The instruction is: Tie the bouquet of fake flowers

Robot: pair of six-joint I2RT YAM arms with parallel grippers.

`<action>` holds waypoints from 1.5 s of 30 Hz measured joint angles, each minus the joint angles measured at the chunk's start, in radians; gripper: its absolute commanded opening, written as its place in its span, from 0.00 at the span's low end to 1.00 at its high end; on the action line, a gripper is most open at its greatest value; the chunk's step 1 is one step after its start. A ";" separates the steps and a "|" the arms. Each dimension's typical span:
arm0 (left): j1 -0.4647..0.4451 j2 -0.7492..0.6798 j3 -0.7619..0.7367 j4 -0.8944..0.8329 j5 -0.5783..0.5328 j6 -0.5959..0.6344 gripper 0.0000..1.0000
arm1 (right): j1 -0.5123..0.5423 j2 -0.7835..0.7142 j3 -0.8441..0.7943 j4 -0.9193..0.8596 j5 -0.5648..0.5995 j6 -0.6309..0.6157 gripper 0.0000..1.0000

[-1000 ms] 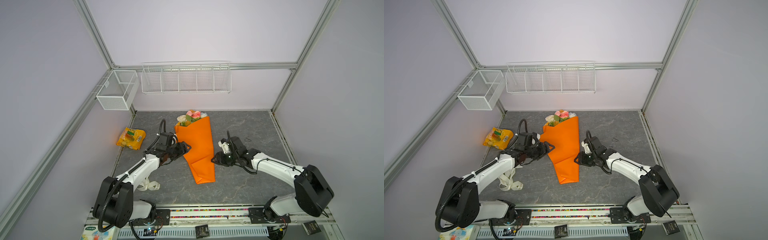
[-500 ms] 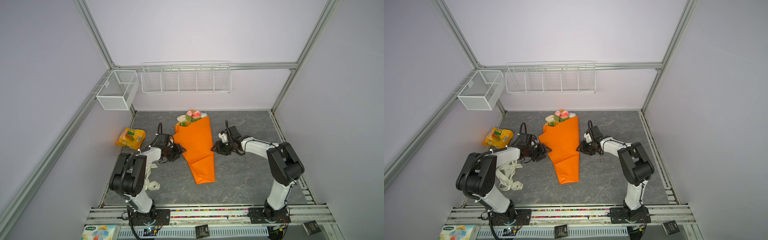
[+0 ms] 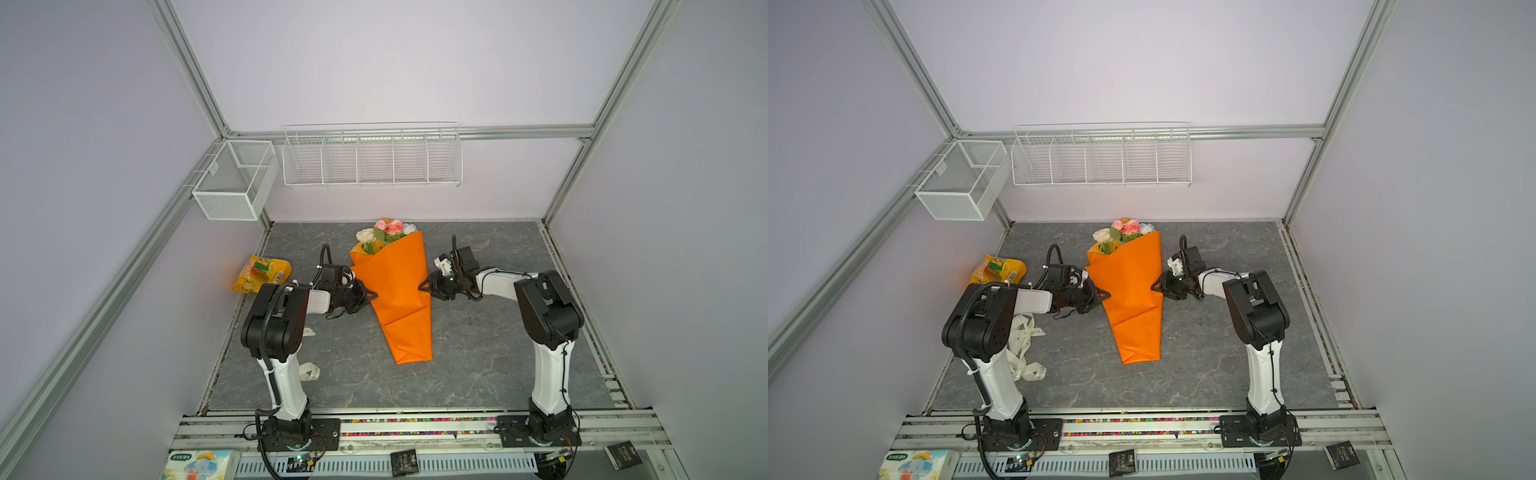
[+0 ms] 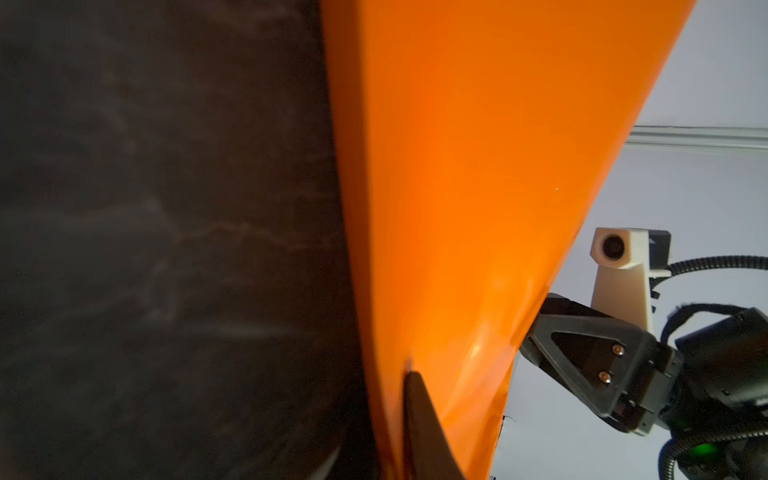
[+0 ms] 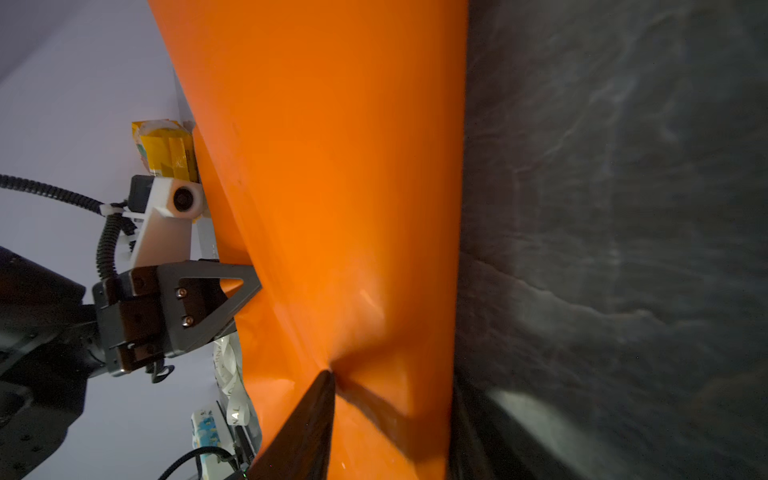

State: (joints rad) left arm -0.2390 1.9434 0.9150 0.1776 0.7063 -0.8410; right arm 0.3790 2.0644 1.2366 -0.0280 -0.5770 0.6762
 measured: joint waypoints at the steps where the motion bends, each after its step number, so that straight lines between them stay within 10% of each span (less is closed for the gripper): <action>1: -0.005 0.014 0.019 0.000 0.002 0.000 0.11 | -0.010 0.000 -0.009 0.014 -0.003 0.006 0.36; 17: -0.180 0.190 0.265 0.014 -0.006 -0.039 0.05 | -0.203 -0.082 -0.197 0.118 -0.084 -0.003 0.31; 24: -0.185 0.193 0.262 0.037 -0.006 -0.063 0.03 | -0.216 -0.082 -0.203 0.127 -0.102 -0.024 0.12; 45: -0.394 0.370 0.510 0.084 -0.051 -0.170 0.02 | -0.517 -0.224 -0.383 0.040 -0.103 -0.153 0.12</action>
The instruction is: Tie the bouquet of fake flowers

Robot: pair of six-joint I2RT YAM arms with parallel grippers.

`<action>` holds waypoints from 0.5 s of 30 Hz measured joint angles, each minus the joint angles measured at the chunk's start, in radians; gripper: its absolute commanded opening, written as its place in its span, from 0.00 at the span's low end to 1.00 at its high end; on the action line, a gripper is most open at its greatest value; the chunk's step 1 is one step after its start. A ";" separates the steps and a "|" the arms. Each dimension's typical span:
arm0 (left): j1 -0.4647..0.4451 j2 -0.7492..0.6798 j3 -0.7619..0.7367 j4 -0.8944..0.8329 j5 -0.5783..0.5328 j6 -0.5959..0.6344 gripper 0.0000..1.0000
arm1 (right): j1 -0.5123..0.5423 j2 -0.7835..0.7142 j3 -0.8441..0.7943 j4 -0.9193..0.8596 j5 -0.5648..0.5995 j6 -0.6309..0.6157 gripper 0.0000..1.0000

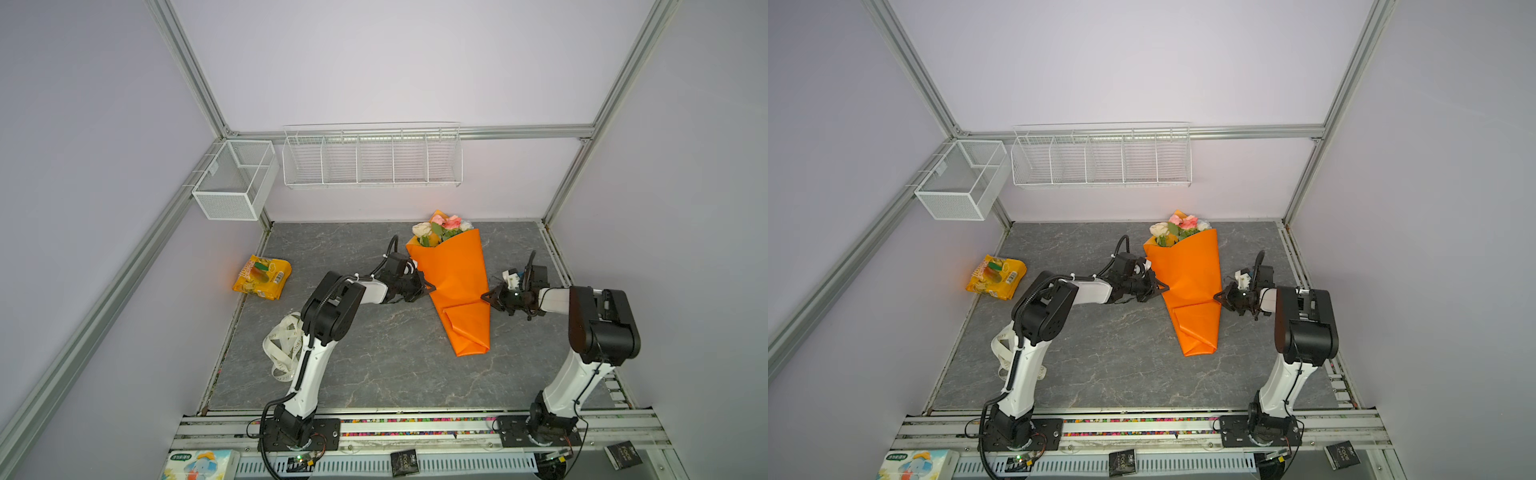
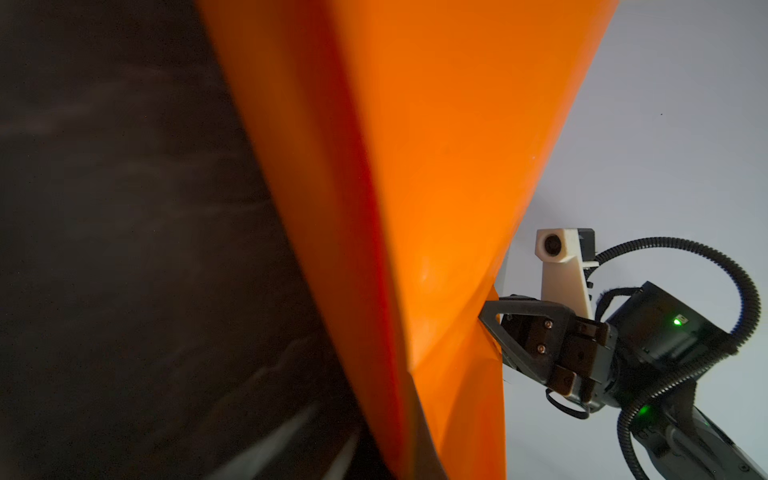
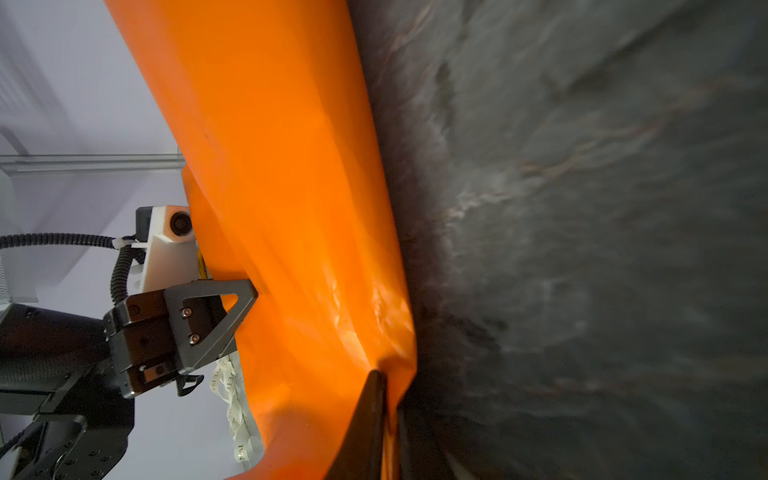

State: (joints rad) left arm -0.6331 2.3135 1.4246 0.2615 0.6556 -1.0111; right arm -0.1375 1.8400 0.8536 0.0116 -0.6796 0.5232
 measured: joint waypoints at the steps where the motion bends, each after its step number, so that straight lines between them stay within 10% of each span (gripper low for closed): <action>1: -0.010 0.018 0.026 0.000 -0.006 -0.007 0.02 | -0.018 0.000 0.001 -0.007 -0.003 -0.011 0.12; 9: -0.028 0.123 0.199 0.002 -0.042 -0.078 0.03 | -0.077 0.059 0.126 -0.079 -0.020 -0.083 0.13; 15: -0.024 0.142 0.239 0.010 -0.055 -0.101 0.44 | -0.086 0.095 0.167 -0.119 -0.020 -0.099 0.29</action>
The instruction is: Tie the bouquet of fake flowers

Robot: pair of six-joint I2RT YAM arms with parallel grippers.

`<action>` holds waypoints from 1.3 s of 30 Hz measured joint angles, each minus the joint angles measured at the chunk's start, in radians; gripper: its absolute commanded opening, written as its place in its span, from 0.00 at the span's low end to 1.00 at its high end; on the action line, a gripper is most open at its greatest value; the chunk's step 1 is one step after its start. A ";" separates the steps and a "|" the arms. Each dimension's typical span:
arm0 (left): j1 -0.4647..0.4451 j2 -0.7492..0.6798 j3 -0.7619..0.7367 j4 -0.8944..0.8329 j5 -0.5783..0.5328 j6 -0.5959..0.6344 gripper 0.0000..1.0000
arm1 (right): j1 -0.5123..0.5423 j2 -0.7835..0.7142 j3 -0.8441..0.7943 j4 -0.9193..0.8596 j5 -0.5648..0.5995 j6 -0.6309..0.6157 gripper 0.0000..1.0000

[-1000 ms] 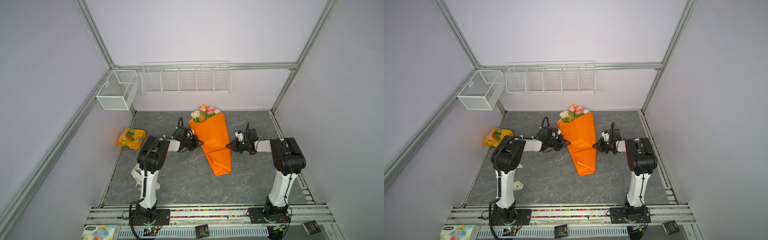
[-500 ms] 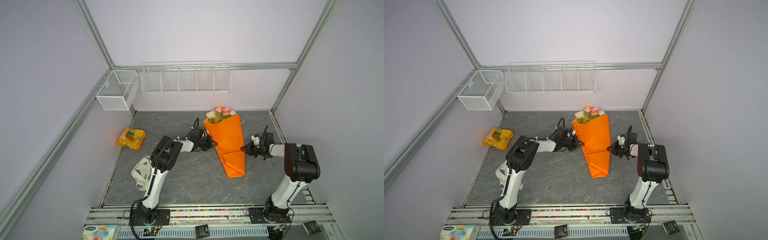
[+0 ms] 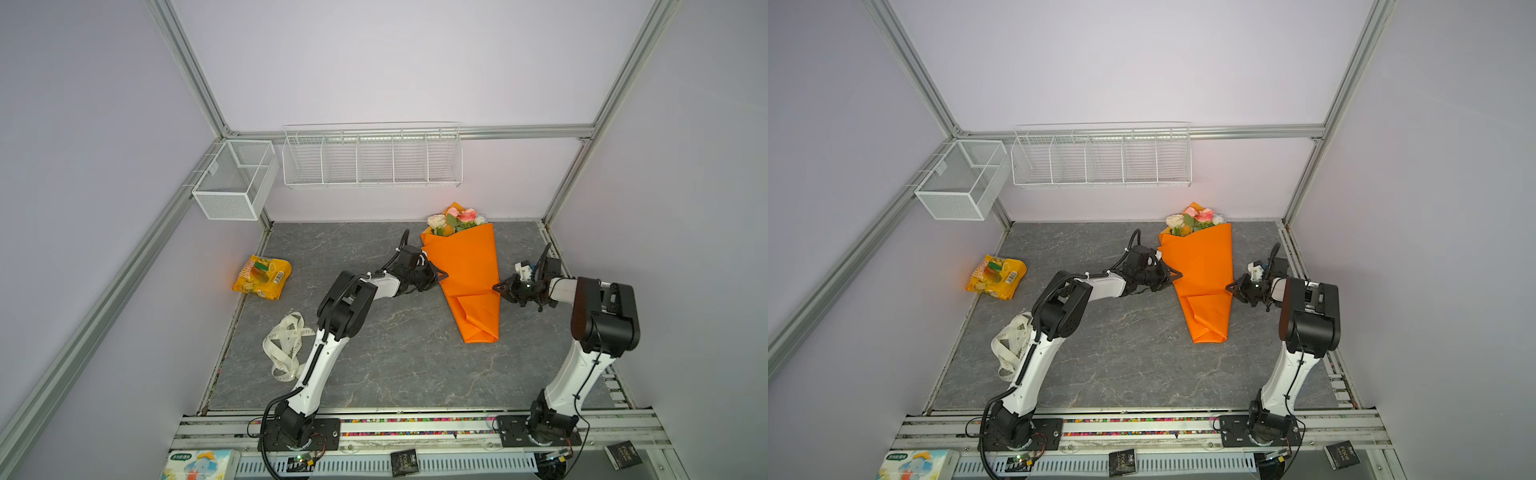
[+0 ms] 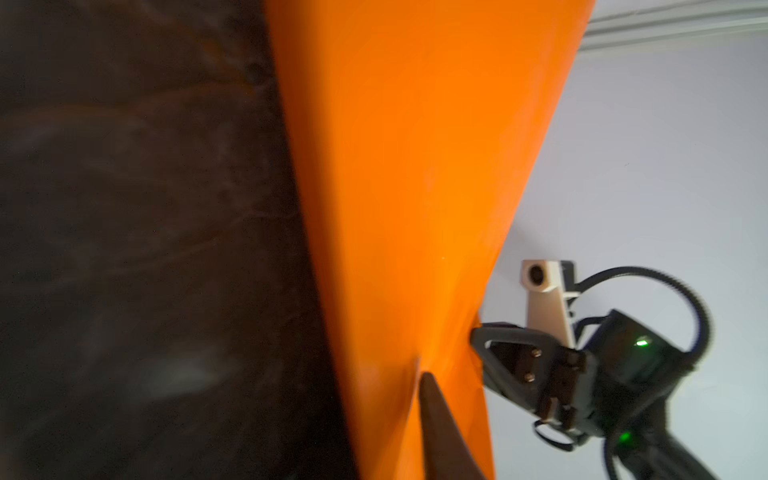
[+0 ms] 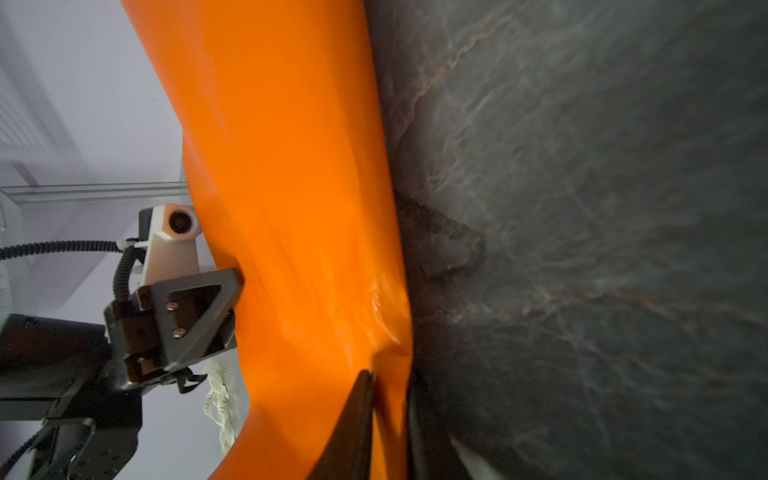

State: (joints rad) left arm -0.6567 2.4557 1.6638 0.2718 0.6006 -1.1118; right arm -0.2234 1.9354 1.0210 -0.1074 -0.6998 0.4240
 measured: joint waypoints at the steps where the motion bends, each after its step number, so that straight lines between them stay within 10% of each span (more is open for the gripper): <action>1: 0.000 -0.009 -0.003 0.002 0.000 0.005 0.49 | -0.003 -0.003 0.001 -0.009 -0.002 -0.005 0.35; 4: 0.002 -0.062 -0.047 -0.024 -0.019 0.037 0.63 | -0.008 -0.054 0.006 -0.072 0.019 -0.020 0.49; 7: 0.009 -0.159 -0.120 -0.101 -0.054 0.093 1.00 | -0.013 -0.162 0.031 -0.173 0.068 -0.047 0.56; 18: 0.141 -0.746 -0.468 -0.398 -0.224 0.317 1.00 | 0.055 -0.629 0.085 -0.301 0.184 -0.081 0.60; 29: 0.563 -1.453 -0.971 -0.907 -0.560 0.345 1.00 | 0.728 -0.677 -0.008 -0.297 0.344 -0.042 0.59; 39: 0.763 -1.353 -1.053 -0.995 -0.659 0.331 1.00 | 0.971 -0.459 0.084 -0.275 0.416 -0.031 0.58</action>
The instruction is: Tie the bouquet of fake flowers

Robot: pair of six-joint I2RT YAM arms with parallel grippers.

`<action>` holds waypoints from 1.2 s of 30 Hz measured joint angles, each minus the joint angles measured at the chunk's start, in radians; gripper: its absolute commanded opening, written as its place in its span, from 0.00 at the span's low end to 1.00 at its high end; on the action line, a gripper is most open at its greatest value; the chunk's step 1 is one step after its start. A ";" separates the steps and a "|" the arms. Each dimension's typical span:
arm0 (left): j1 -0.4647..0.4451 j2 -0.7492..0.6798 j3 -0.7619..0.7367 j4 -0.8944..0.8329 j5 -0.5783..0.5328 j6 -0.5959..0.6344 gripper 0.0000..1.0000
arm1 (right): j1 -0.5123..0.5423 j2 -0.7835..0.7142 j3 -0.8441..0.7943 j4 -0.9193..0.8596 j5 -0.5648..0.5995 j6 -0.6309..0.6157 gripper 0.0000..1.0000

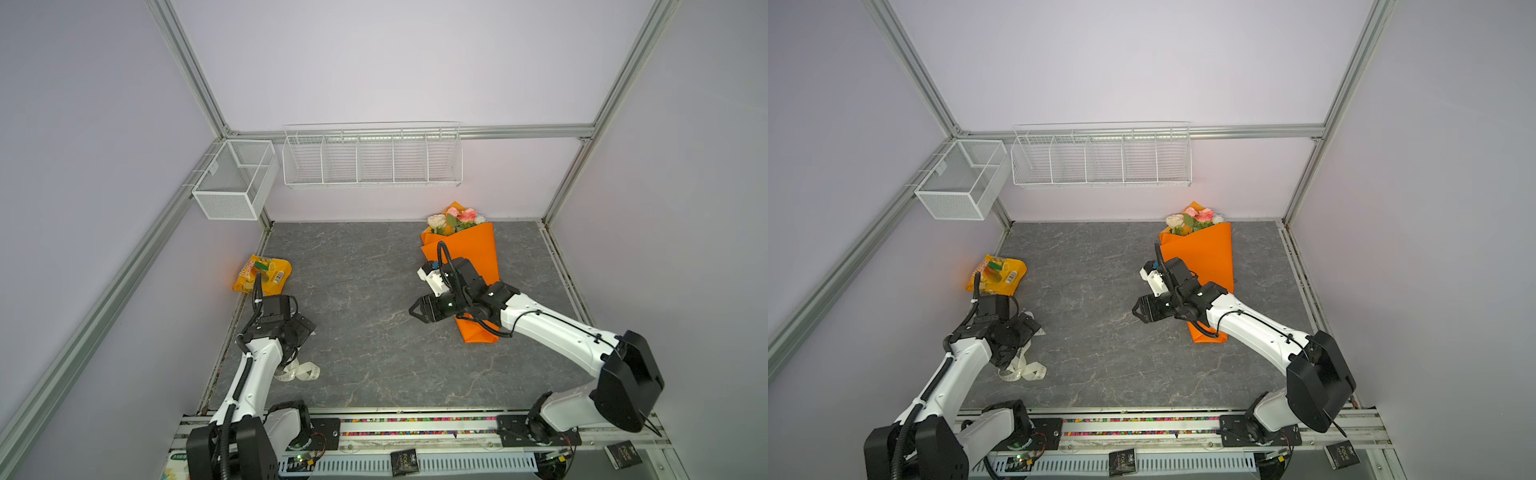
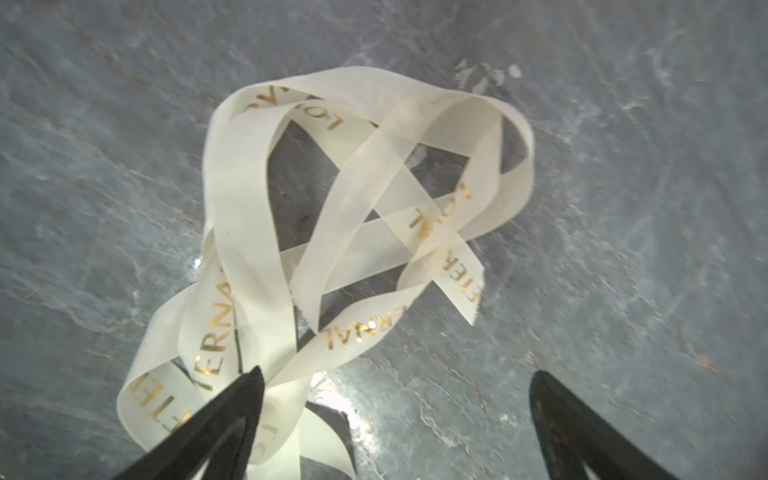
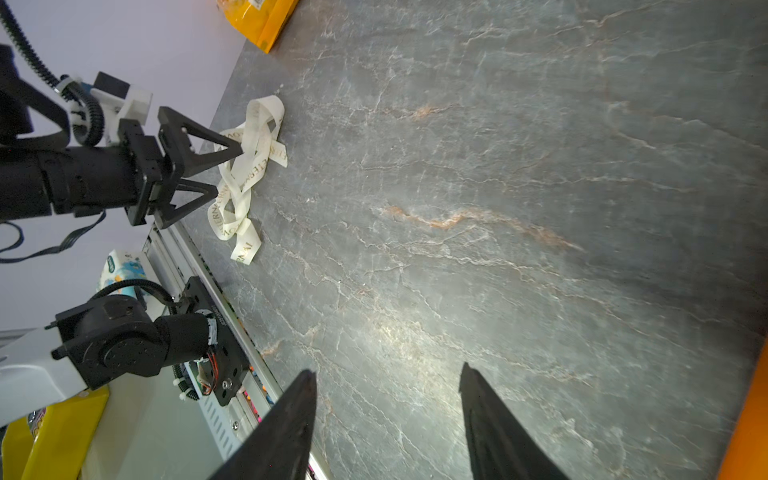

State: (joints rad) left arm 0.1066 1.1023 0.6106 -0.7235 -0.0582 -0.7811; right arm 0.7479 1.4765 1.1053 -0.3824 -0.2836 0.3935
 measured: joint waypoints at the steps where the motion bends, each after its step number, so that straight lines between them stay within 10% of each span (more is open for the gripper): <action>1: 0.002 0.026 0.002 -0.001 -0.015 0.000 1.00 | 0.006 0.005 0.006 0.001 0.000 0.000 0.58; 7: 0.010 0.155 0.033 0.010 -0.087 0.018 1.00 | 0.016 0.007 0.014 0.013 0.008 -0.001 0.58; 24: -0.020 0.333 0.085 0.183 0.095 0.160 0.21 | 0.016 -0.001 0.014 -0.030 0.106 -0.004 0.57; 36: -0.536 0.402 0.142 0.219 0.277 0.130 0.00 | -0.106 -0.177 -0.130 -0.039 0.152 0.101 0.57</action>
State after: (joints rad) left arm -0.4294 1.5043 0.7525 -0.5049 0.2184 -0.6506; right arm 0.6422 1.2995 0.9752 -0.4217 -0.1314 0.4950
